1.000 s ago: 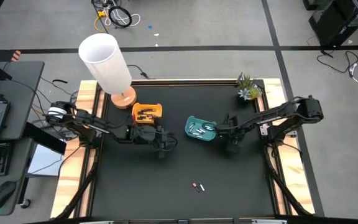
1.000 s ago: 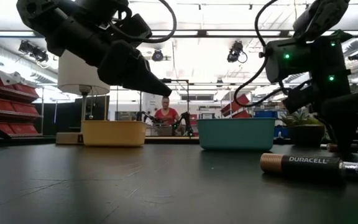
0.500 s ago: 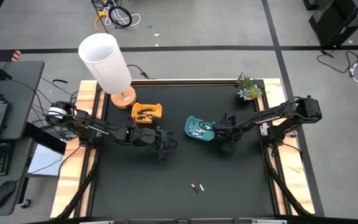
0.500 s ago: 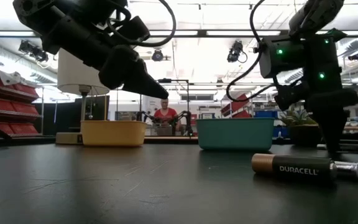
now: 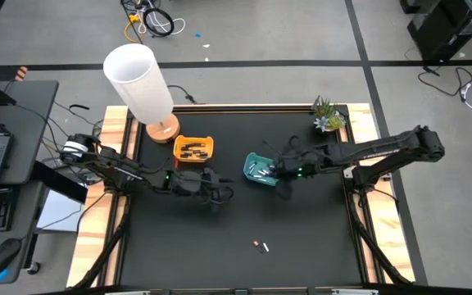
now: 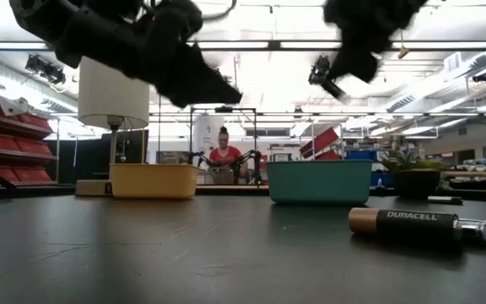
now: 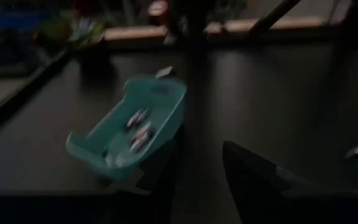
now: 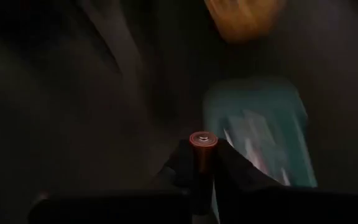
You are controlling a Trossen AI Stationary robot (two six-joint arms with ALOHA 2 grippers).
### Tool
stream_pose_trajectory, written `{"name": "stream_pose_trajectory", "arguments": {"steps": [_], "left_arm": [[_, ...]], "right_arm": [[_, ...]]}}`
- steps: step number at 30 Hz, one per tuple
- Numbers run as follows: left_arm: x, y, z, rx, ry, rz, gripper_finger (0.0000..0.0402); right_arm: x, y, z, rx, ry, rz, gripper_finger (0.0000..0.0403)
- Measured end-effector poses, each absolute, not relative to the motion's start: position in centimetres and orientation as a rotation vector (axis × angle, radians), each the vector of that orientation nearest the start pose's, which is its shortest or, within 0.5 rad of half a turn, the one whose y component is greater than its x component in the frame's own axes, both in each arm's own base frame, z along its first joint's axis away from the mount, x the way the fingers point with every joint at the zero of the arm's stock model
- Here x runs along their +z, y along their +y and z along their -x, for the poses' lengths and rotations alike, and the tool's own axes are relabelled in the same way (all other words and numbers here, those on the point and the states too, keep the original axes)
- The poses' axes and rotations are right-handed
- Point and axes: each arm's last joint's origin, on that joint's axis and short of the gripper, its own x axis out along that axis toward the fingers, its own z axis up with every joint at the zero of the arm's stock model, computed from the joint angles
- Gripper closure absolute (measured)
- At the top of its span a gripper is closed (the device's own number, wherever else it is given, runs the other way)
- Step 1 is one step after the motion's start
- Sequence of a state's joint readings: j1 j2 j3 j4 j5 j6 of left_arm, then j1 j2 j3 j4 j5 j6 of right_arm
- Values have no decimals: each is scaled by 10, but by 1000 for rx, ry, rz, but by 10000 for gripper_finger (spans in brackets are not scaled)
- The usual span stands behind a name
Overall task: Sort batteries
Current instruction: Put the top black battery into the yellow bin
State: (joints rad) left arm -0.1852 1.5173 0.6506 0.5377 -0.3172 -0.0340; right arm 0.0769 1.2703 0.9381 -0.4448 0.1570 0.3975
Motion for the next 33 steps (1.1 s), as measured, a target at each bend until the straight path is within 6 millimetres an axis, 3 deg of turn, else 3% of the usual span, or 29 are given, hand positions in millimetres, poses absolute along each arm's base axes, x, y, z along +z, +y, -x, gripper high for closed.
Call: {"name": "stream_pose_trajectory", "arguments": {"steps": [5,16,22,28,33], "left_arm": [[198,-43,-301,112,217,-58,255],[207,-39,-304,39,109,93,245],[202,-39,-303,81,153,113,228],[196,-37,-302,166,212,117,233],[201,-37,-303,163,164,121,230]], "right_arm": [[261,29,-287,-126,469,-193,379],[234,40,-327,-105,237,-20,379],[232,44,-324,-141,276,10,380],[245,47,-316,-123,254,15,380],[245,50,-319,-112,226,37,380]]}}
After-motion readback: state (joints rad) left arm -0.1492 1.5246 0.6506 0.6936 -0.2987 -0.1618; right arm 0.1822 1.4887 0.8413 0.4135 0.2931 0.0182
